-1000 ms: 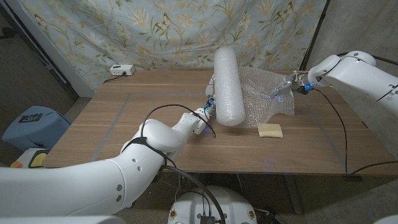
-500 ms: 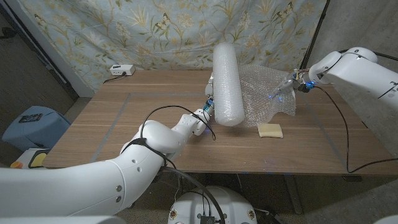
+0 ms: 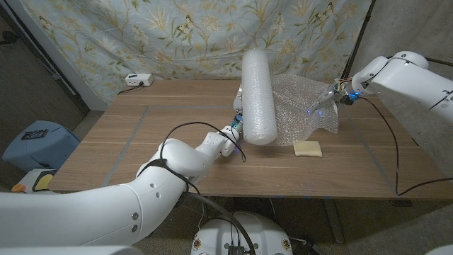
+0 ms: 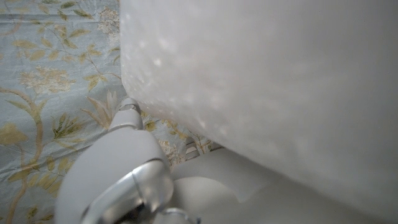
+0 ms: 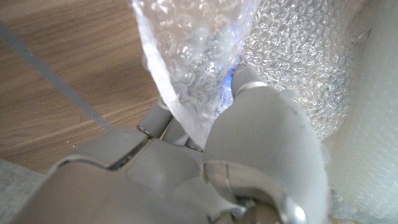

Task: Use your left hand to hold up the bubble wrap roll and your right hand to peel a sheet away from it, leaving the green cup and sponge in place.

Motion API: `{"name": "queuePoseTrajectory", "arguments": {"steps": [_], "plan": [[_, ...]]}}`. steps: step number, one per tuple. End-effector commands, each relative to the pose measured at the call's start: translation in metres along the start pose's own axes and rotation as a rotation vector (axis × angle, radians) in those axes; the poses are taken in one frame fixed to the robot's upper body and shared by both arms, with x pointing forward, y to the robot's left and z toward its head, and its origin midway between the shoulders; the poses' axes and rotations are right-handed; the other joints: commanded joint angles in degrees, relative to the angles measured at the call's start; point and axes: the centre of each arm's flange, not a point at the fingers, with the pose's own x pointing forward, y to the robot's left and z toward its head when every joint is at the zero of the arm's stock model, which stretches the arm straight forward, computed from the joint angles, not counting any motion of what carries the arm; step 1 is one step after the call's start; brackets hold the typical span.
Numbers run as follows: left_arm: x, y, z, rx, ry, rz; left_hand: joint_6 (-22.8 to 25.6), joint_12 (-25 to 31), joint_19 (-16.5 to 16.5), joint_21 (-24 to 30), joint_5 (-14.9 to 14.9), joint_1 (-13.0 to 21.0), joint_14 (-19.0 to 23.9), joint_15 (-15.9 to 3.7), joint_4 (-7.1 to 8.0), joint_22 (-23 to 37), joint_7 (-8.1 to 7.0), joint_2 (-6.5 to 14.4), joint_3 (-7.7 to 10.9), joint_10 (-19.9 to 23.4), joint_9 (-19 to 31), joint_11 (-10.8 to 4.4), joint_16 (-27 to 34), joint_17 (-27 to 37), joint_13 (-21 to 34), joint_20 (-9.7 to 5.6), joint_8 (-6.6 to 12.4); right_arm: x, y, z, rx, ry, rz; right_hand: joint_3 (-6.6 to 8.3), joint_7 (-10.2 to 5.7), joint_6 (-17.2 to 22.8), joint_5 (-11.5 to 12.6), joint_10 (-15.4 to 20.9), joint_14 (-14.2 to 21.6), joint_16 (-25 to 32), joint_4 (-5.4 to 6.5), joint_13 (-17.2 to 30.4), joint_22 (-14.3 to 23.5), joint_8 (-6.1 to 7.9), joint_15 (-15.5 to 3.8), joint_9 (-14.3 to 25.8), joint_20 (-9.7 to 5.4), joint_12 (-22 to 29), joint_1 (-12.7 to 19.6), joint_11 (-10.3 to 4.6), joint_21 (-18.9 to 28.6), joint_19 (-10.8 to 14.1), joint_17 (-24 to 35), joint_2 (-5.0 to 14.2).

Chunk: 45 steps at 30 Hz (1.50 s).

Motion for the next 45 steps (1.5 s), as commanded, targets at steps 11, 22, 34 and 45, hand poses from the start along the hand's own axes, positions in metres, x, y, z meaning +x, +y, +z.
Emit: {"name": "queuePoseTrajectory", "arguments": {"steps": [11,22,34,45], "plan": [[-0.014,-0.014,0.011,-0.056,0.049,-0.152,1.7,0.5,0.8,-0.1,0.2,-0.6,0.8,-0.15,-0.02,0.1,-0.02,-0.2,0.44,1.2,0.2,0.33,0.3,0.1,0.3,0.02,0.25,0.010,0.000,0.011,-0.026,0.017,0.056,0.46,0.13,0.7,-0.2,0.1,0.3,-0.3,0.11,0.4,0.1,-0.39,-0.31,0.4,-1.17,-0.3,-0.4,0.03,0.7,-0.5,0.3,0.05],[-0.017,-0.020,0.003,-0.097,0.020,-0.104,3.2,0.5,1.6,0.0,0.3,-0.9,1.8,-0.16,-0.05,0.1,-0.02,-0.4,0.71,2.5,0.3,0.31,0.3,0.1,0.4,0.01,0.28,0.011,0.000,0.008,-0.019,0.021,0.064,0.59,-0.05,0.8,-0.2,0.3,0.4,-0.5,0.08,0.5,0.1,-0.56,-0.34,0.6,-1.13,-0.5,-0.4,-0.02,1.0,-0.7,0.4,0.05],[-0.018,-0.018,0.008,-0.093,-0.016,-0.062,5.2,0.5,2.1,-0.2,0.3,-1.1,2.0,-0.18,-0.05,0.0,-0.02,-0.6,1.15,3.5,0.3,0.22,0.2,0.0,0.6,0.01,0.27,0.014,0.001,0.008,-0.022,0.021,0.076,0.68,-0.06,0.9,-0.2,0.3,0.4,-0.8,0.12,0.5,0.1,-0.77,-0.31,0.6,-1.20,-0.8,-0.4,-0.17,1.4,-0.8,0.4,0.01],[-0.020,-0.019,0.004,-0.120,-0.050,-0.022,6.4,0.6,2.8,-0.1,0.3,-1.6,2.6,-0.23,-0.09,0.0,-0.03,-0.7,1.74,4.5,0.3,0.20,0.2,0.0,0.7,-0.01,0.25,0.015,0.000,0.008,-0.027,0.027,0.080,0.77,-0.04,0.9,-0.2,0.4,0.5,-0.8,0.10,0.6,0.1,-0.92,-0.31,0.8,-1.19,-0.9,-0.5,-0.02,1.6,-1.0,0.6,-0.04]]}}
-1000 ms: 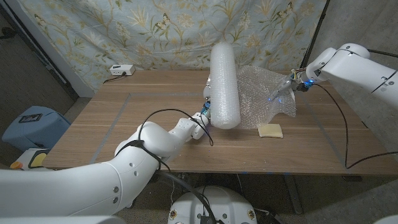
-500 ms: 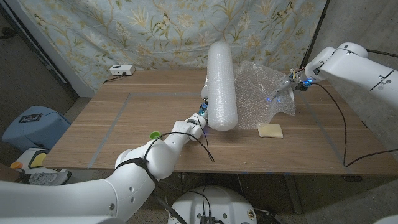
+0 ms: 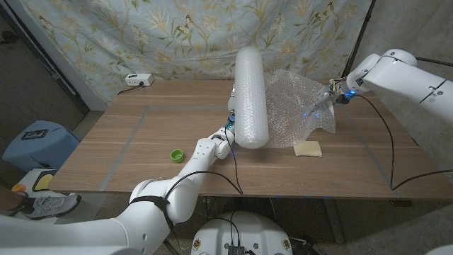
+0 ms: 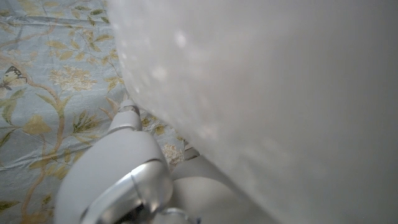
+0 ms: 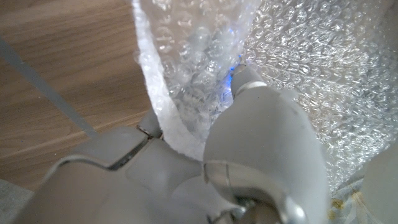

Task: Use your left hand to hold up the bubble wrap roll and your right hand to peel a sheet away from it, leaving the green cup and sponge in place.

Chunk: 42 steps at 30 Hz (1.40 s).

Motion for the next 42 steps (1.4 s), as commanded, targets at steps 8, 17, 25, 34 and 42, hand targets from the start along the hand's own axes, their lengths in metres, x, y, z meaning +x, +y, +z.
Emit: {"name": "queuePoseTrajectory", "arguments": {"steps": [8,17,25,34,42], "plan": [[-0.001,-0.002,-0.005,-0.049,-0.068,0.060,1.1,0.6,1.1,0.0,0.3,-0.7,1.2,-0.02,0.00,0.2,-0.22,-0.1,1.08,1.1,0.2,-0.34,0.2,0.1,0.3,0.00,0.26,0.001,-0.002,0.000,-0.008,0.007,0.012,0.43,-0.17,0.3,0.0,0.5,0.3,-0.3,0.08,0.1,0.1,-0.36,-0.53,0.3,-1.41,-0.1,-0.5,0.09,0.6,-0.4,0.2,0.01],[-0.003,-0.001,-0.009,-0.073,-0.086,0.074,1.8,0.7,1.3,0.0,0.3,-0.8,1.3,-0.05,0.01,0.2,-0.21,-0.1,1.21,1.3,0.2,-0.50,0.2,0.1,0.3,0.00,0.44,0.001,-0.002,-0.001,-0.012,0.018,0.021,0.47,-0.17,0.6,0.0,0.5,0.5,-0.3,0.03,0.2,0.1,-0.45,-0.53,0.3,-1.46,-0.3,-0.6,-0.02,0.8,-0.5,0.3,-0.10],[-0.004,-0.002,-0.008,-0.075,-0.096,0.085,2.1,0.7,1.5,0.0,0.3,-0.9,1.4,-0.08,0.09,0.2,-0.21,-0.1,1.27,1.4,0.2,-0.68,0.3,0.1,0.3,0.00,0.46,0.000,-0.006,-0.003,-0.009,0.023,0.014,0.54,-0.01,0.6,0.0,0.5,0.4,-0.5,0.03,0.4,0.1,-0.55,-0.52,0.5,-1.44,-0.4,-0.6,-0.05,0.9,-0.6,0.3,-0.12],[-0.007,0.001,-0.007,-0.084,-0.106,0.098,2.3,0.7,1.5,0.0,0.3,-1.1,1.5,-0.08,0.17,0.1,-0.22,0.0,1.33,1.3,0.2,-0.89,0.3,0.2,0.3,0.02,0.45,-0.003,-0.014,-0.001,-0.017,0.034,0.005,0.62,-0.23,0.5,0.0,0.5,0.5,-0.5,0.05,0.4,0.0,-0.74,-0.54,0.6,-1.46,-0.5,-0.6,-0.19,1.1,-0.7,0.4,-0.10],[-0.008,0.002,-0.005,-0.091,-0.114,0.095,2.4,0.5,1.4,0.0,0.3,-1.2,1.4,-0.08,0.19,0.1,-0.23,0.0,1.37,0.9,0.2,-1.09,0.2,0.2,0.3,0.03,0.41,-0.005,-0.021,0.001,-0.025,0.046,-0.003,0.65,-0.30,0.6,0.0,0.5,0.6,-0.5,0.03,0.6,0.0,-0.82,-0.54,0.7,-1.46,-0.6,-0.6,-0.20,1.3,-0.7,0.5,-0.18]]}}
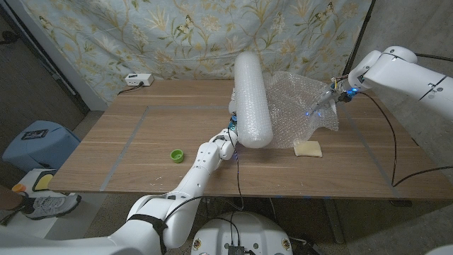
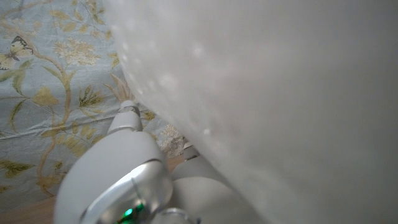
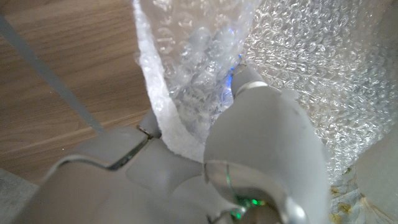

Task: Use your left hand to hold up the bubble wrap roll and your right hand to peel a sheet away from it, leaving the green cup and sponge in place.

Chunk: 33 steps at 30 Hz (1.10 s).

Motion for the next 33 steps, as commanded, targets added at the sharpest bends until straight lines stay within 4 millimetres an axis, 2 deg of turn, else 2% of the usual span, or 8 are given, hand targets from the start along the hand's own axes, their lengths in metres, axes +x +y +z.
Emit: {"name": "queuePoseTrajectory", "arguments": {"steps": [1,22,33], "plan": [[-0.002,0.002,0.002,-0.013,-0.013,0.003,0.4,0.1,0.3,0.0,0.3,-0.6,0.5,0.22,0.03,0.1,-0.24,0.1,0.28,-0.2,0.2,-0.17,0.2,0.1,0.3,0.13,0.12,-0.003,-0.010,0.001,-0.009,0.017,-0.012,0.36,-0.04,0.4,0.1,0.5,0.4,-0.1,-0.16,0.3,0.0,-0.20,-0.33,0.3,-1.77,-0.2,-0.3,-0.21,0.3,-0.4,0.3,0.11],[-0.001,0.007,-0.003,-0.034,-0.011,-0.001,0.5,0.0,0.4,0.0,0.2,-0.9,0.6,0.26,0.13,0.1,-0.25,0.2,0.36,-0.6,0.2,-0.06,0.2,0.2,0.3,0.13,0.03,-0.012,-0.021,-0.010,0.001,0.050,-0.021,0.51,0.04,0.6,0.1,0.7,0.4,-0.4,-0.14,0.4,0.0,-0.54,-0.33,0.5,-1.75,-0.5,-0.4,-0.12,0.7,-0.6,0.3,0.06],[-0.002,0.009,-0.003,-0.046,-0.021,0.006,0.4,0.0,0.5,0.0,0.2,-1.0,0.6,0.22,0.17,0.1,-0.25,0.3,0.45,-0.5,0.2,-0.14,0.2,0.2,0.3,0.12,-0.06,-0.009,-0.023,-0.009,0.000,0.065,-0.009,0.58,0.10,0.6,0.1,0.7,0.5,-0.5,-0.13,0.5,0.0,-0.71,-0.33,0.5,-1.80,-0.7,-0.4,-0.19,0.8,-0.7,0.3,0.05]]}}
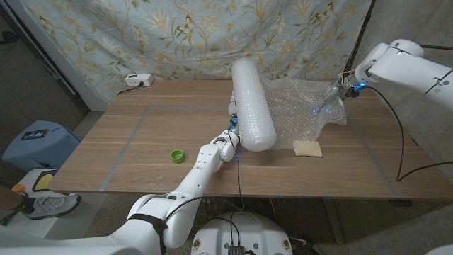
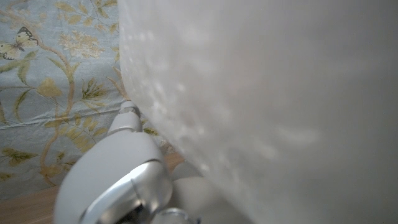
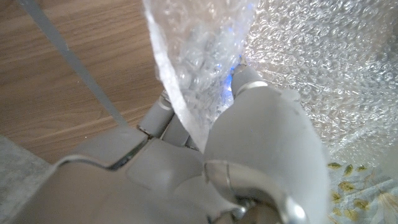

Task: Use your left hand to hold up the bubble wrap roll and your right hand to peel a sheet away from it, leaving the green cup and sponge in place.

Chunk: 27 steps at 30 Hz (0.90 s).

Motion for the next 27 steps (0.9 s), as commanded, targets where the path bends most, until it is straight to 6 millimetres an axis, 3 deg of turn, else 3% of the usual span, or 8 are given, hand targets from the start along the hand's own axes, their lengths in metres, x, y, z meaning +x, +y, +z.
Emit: {"name": "queuePoseTrajectory", "arguments": {"steps": [1,27], "plan": [[-0.001,0.003,0.000,-0.016,-0.010,0.006,0.2,0.0,0.4,0.0,0.2,-0.5,0.3,-0.09,0.01,0.2,-0.06,-0.2,0.30,-0.3,0.2,0.05,0.2,0.2,0.1,-0.01,-0.06,0.001,-0.004,-0.001,0.000,0.020,0.010,0.36,0.09,0.6,0.1,0.5,0.1,0.0,0.13,0.0,0.0,-0.27,-0.40,0.3,-1.90,-0.1,-0.4,0.05,0.4,-0.2,0.1,0.05],[-0.006,0.007,-0.002,-0.055,-0.050,0.007,0.3,0.2,0.9,0.1,0.2,-0.6,0.5,-0.17,-0.02,0.1,-0.06,0.0,0.55,0.0,0.2,-0.39,0.3,0.2,0.1,-0.04,-0.06,-0.001,-0.016,-0.002,-0.018,0.070,0.025,0.54,-0.02,0.7,0.1,0.8,0.3,-0.2,0.14,0.1,-0.1,-0.65,-0.41,0.6,-1.92,-0.5,-0.6,0.09,0.8,-0.3,0.2,-0.01]]}}
